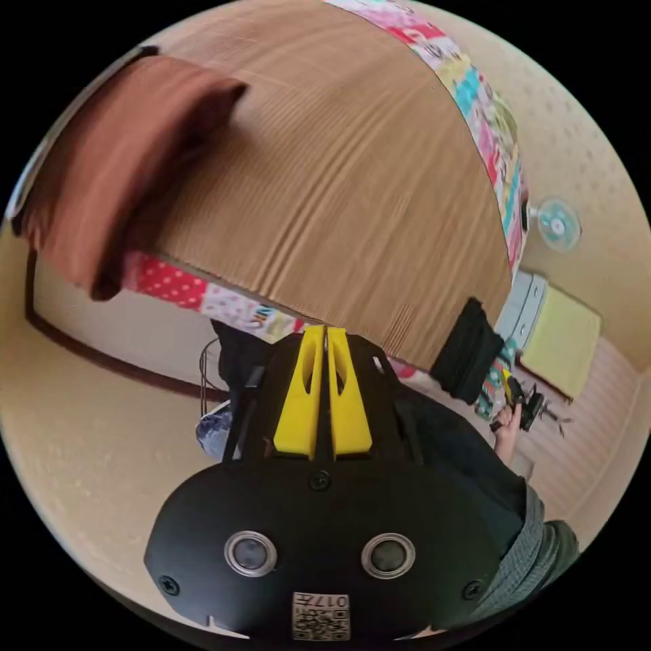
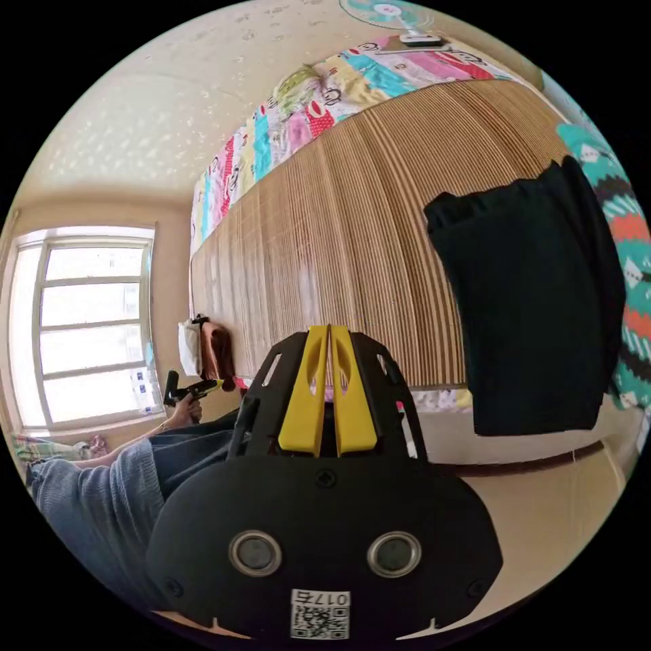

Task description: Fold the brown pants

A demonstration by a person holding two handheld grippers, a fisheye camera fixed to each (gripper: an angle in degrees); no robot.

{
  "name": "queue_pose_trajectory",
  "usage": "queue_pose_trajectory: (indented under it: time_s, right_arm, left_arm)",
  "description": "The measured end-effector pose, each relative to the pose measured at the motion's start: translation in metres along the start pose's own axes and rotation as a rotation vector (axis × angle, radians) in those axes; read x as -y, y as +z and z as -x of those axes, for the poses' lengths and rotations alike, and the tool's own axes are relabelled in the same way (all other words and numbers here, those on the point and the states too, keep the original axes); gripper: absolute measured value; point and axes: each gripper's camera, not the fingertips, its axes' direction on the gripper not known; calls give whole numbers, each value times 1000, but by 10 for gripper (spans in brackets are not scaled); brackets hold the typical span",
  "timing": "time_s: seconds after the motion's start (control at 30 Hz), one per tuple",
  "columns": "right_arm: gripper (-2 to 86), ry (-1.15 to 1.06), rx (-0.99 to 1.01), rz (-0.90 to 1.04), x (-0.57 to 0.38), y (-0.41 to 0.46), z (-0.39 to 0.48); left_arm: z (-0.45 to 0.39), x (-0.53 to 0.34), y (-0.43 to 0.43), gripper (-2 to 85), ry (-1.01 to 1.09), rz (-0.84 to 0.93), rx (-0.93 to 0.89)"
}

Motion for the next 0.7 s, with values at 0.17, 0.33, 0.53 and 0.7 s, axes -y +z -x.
queue_pose_trajectory:
  time_s: [0.17, 0.33, 0.53, 0.7]
  right_arm:
    - [4, -192, 177, -59, 54, 29, 90]
    - [4, -317, 286, -16, 78, 83, 182]
    - [4, -381, 307, 42, 44, 142, 252]
    - [5, -290, 193, 78, -2, 164, 228]
  left_arm:
    - [56, -45, -30, -8, -170, -216, -180]
    - [57, -49, -13, 3, -221, -255, -221]
    - [53, 7, -4, 64, -191, -173, -171]
    - [3, 60, 27, 131, 49, 22, -22]
